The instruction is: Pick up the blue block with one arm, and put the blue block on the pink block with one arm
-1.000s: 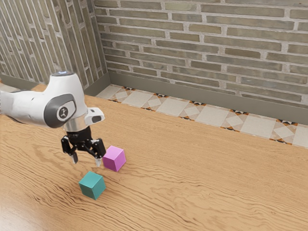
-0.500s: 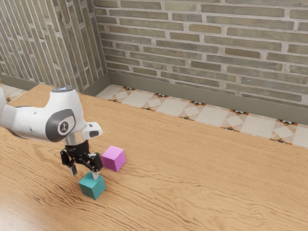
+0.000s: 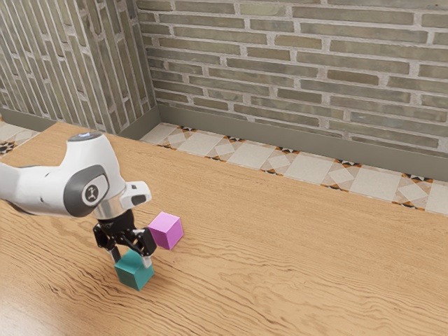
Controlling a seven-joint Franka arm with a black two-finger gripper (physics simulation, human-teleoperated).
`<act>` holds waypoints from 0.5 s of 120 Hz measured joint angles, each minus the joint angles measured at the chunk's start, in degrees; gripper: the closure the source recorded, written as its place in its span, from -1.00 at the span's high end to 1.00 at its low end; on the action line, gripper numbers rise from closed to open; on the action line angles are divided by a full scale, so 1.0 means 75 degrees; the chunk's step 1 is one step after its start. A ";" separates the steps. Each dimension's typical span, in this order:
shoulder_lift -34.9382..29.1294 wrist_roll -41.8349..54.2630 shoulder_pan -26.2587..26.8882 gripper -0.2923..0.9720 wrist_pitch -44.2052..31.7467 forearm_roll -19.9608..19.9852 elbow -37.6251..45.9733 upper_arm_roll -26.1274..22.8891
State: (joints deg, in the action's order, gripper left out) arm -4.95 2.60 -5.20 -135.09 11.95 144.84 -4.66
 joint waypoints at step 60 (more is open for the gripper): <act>0.0597 0.0217 -0.0102 0.54 -0.0167 -0.0060 -0.0028 0.0001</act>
State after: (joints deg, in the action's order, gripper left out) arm -0.47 4.23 -5.96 -136.34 11.50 144.63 -4.66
